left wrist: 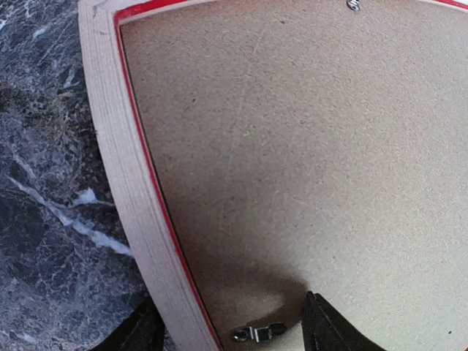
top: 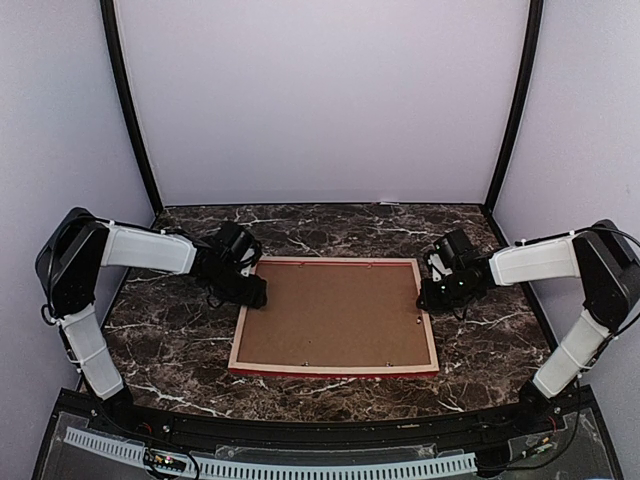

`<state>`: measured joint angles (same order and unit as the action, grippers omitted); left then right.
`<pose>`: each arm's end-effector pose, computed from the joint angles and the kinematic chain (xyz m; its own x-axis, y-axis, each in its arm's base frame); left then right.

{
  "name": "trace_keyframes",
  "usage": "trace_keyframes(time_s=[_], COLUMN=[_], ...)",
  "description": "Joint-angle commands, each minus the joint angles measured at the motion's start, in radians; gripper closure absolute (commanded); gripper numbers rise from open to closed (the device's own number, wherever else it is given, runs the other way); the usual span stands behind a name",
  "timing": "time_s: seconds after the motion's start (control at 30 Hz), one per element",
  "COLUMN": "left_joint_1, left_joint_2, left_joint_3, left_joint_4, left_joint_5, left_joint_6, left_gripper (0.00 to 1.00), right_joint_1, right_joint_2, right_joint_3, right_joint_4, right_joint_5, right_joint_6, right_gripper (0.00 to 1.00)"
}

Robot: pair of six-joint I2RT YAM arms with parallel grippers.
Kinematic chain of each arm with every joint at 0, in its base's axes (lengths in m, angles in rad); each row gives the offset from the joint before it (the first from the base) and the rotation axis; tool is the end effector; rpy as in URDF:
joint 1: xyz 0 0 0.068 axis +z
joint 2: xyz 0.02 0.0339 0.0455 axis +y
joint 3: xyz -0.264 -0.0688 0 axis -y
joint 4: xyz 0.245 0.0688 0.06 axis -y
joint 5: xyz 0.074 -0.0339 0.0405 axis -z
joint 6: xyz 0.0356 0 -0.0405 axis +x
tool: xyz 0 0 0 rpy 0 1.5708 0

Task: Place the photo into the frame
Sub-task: Press the fastener onto the backboard.

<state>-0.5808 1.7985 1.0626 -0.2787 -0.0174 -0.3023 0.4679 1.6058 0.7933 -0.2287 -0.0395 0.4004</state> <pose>0.3008 -0.1966 0.1576 -0.8389 0.1945 -0.5084 0.3050 0.9415 -0.1431 0.2641 0.1350 0.1462 -0.8919 -0.0143 -0.4519 -0.1312 0.9647 0.2283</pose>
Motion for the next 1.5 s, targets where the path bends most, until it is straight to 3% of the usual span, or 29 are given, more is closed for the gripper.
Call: trace_keyframes(time_s=[0.0, 1.0, 1.47], left_joint_1=[-0.002, 0.007, 0.007], left_joint_2=[-0.053, -0.008, -0.038], left_joint_3=[-0.017, -0.005, -0.044], left_joint_4=[-0.008, -0.022, -0.063], left_joint_5=[0.064, -0.043, -0.035], left_joint_6=[0.007, -0.023, -0.041], left_gripper=[0.34, 0.34, 0.43], right_joint_1=[-0.003, -0.007, -0.006], right_joint_2=[0.057, 0.046, 0.051], right_joint_3=[-0.049, -0.055, -0.057], right_joint_4=[-0.076, -0.08, -0.077], right_joint_5=[0.007, 0.005, 0.004], right_joint_6=[-0.017, -0.017, -0.018], right_gripper=[0.78, 0.78, 0.78])
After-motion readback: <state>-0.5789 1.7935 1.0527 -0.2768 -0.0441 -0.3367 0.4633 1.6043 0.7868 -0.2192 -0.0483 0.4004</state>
